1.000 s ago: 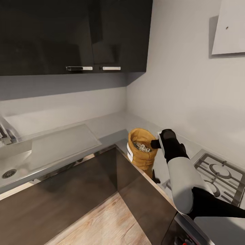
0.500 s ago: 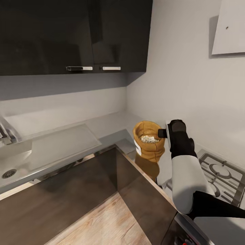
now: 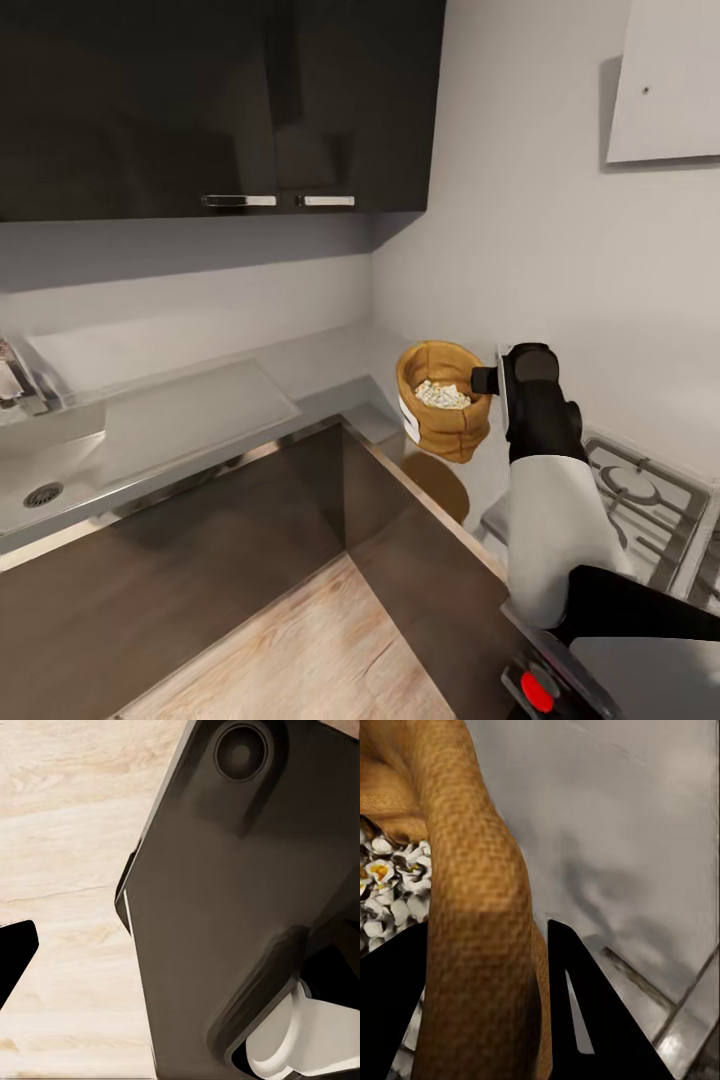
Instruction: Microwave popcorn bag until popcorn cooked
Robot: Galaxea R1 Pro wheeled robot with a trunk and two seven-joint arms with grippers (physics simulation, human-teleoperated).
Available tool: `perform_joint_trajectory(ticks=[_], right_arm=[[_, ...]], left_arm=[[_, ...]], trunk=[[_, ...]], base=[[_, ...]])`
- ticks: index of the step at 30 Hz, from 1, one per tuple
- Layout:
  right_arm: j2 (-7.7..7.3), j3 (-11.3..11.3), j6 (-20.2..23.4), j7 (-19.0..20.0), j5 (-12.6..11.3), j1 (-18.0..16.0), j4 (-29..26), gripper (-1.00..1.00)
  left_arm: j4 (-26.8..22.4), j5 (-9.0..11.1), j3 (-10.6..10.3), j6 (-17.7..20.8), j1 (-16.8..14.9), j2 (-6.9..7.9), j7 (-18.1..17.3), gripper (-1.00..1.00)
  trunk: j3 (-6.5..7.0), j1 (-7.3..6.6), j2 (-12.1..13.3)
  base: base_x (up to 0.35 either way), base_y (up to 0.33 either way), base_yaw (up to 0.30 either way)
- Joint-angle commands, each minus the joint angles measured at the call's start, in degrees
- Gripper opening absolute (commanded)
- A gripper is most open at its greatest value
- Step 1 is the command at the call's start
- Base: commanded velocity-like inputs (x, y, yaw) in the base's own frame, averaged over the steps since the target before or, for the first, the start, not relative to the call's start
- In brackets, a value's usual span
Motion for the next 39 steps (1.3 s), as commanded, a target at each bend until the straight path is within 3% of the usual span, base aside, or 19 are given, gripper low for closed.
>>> perform_joint_trajectory(ticks=[1, 9, 39], right_arm=[[0.06, -0.22, 0.14, 0.54, 0.56, -0.06, -0.06, -1.0], [-0.04, -0.22, 0.14, 1.15, 0.56, -0.07, -0.06, -1.0], [0.04, 0.1, 0.14, 2.27, 0.63, -0.03, -0.06, -1.0]], left_arm=[[-0.08, 0.28, -0.1, -0.11, 0.01, -0.03, 0.18, 1.0], [0.01, 0.05, -0.1, -0.12, 0.01, -0.7, 0.19, 1.0], [0.01, -0.05, -0.19, -0.03, 0.01, -0.72, 0.13, 1.0]], trunk=[[-0.06, -0.03, -0.05], [-0.06, -0.03, -0.05], [-0.06, -0.03, -0.05]], base=[[-0.345, 0.0, 0.0], [-0.346, 0.0, 0.0], [-0.346, 0.098, 0.0]])
